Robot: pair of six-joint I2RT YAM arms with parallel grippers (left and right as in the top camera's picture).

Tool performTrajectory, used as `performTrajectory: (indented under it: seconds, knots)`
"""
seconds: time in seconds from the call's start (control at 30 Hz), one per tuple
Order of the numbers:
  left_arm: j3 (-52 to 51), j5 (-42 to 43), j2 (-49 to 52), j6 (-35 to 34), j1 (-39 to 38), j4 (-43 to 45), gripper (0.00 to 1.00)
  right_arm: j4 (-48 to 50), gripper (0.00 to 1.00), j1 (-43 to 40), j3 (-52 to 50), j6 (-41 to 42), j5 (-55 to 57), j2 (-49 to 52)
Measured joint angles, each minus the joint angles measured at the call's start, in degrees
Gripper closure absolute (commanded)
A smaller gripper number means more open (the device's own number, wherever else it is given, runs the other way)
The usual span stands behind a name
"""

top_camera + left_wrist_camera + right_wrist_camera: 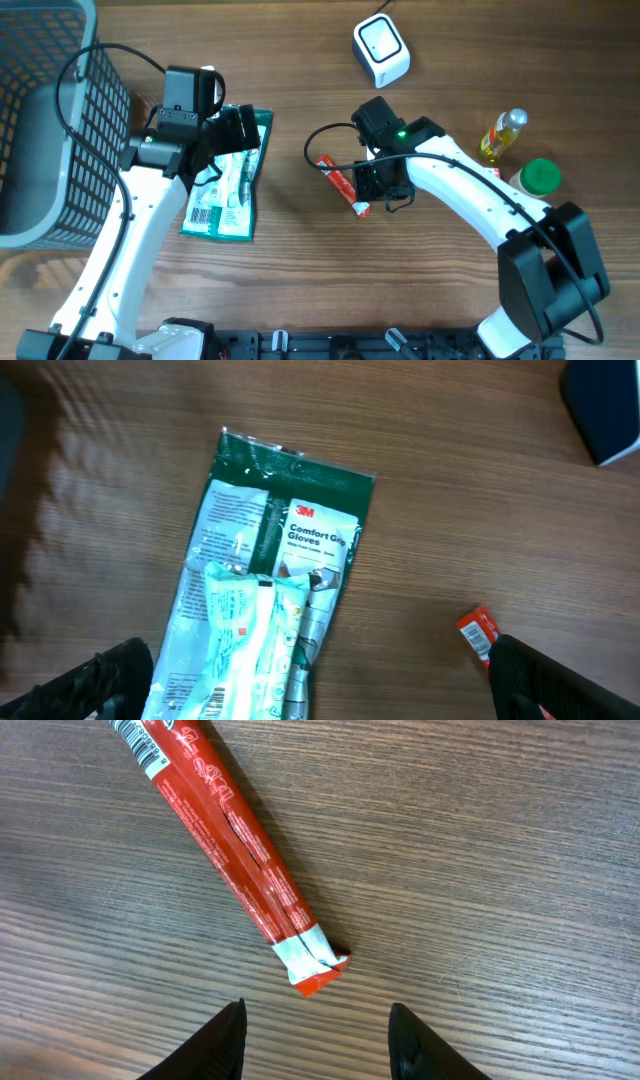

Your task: Scan the item barcode

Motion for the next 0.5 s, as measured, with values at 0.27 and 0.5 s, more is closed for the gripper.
performTrajectory:
  seconds: [0.27,0.5]
  knots:
    - [0.00,6.21,0.13,-0.15,0.00,-0.02,0.96,-0.02,0.53,-0.02,0.00,-0.17,0.00,0.00]
    - [-0.55,9.44,4.83,-3.08,-0.11,-0.20,0.96,-0.02,0.45,-0.22,0.00,-1.05,0.00,0.00]
